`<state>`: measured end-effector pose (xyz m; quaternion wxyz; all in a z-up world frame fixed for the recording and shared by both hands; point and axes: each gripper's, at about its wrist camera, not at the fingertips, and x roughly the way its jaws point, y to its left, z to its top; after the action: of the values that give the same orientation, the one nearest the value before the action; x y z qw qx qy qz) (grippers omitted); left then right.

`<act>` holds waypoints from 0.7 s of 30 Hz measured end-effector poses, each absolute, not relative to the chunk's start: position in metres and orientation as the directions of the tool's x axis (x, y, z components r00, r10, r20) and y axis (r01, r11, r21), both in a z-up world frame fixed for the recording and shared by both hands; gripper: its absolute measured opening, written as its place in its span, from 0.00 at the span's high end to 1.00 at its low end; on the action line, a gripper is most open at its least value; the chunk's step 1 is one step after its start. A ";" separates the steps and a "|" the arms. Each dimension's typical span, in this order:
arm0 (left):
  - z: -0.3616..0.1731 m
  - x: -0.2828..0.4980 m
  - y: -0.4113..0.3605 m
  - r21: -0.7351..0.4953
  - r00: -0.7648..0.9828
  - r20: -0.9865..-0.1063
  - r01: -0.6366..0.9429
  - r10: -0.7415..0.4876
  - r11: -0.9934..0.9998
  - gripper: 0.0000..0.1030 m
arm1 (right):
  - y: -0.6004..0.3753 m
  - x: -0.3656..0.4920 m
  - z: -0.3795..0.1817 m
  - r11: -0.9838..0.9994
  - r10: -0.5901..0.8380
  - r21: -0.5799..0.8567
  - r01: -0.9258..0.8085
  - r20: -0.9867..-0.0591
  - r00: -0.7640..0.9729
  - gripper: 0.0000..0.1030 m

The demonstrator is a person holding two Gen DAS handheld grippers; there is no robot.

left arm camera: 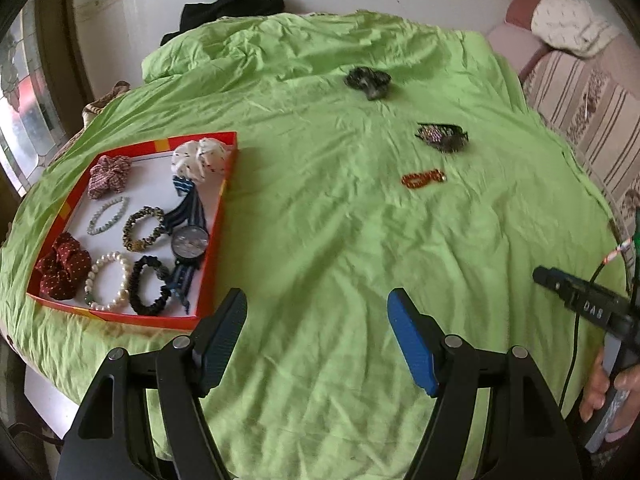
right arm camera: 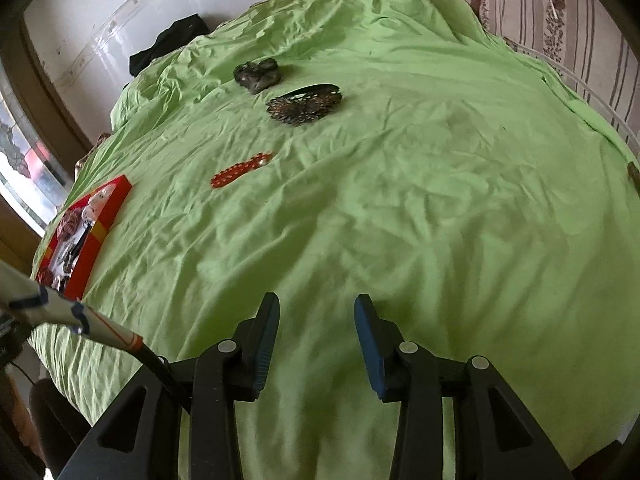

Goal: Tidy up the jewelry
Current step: 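Withdraw both tools from the tray toward the red bead bracelet and clip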

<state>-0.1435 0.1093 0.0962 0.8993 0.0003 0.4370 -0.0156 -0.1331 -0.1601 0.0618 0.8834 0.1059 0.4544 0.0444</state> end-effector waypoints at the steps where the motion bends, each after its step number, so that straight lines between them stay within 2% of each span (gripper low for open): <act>1: 0.094 -0.143 0.107 -0.007 0.612 -0.790 0.031 -0.025 0.999 0.30 | -0.163 -0.132 0.060 0.972 0.179 0.235 0.022 -0.793 0.583 0.59; 21: 0.066 -0.103 0.067 0.008 0.512 -0.858 0.093 -0.041 0.996 0.30 | -0.189 -0.111 0.054 0.955 0.218 0.294 0.035 -0.780 0.587 0.58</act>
<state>-0.1028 0.0672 0.0664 0.8691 0.0262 0.4923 -0.0386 -0.1111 -0.1889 0.0545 0.8797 0.1401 0.4514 0.0522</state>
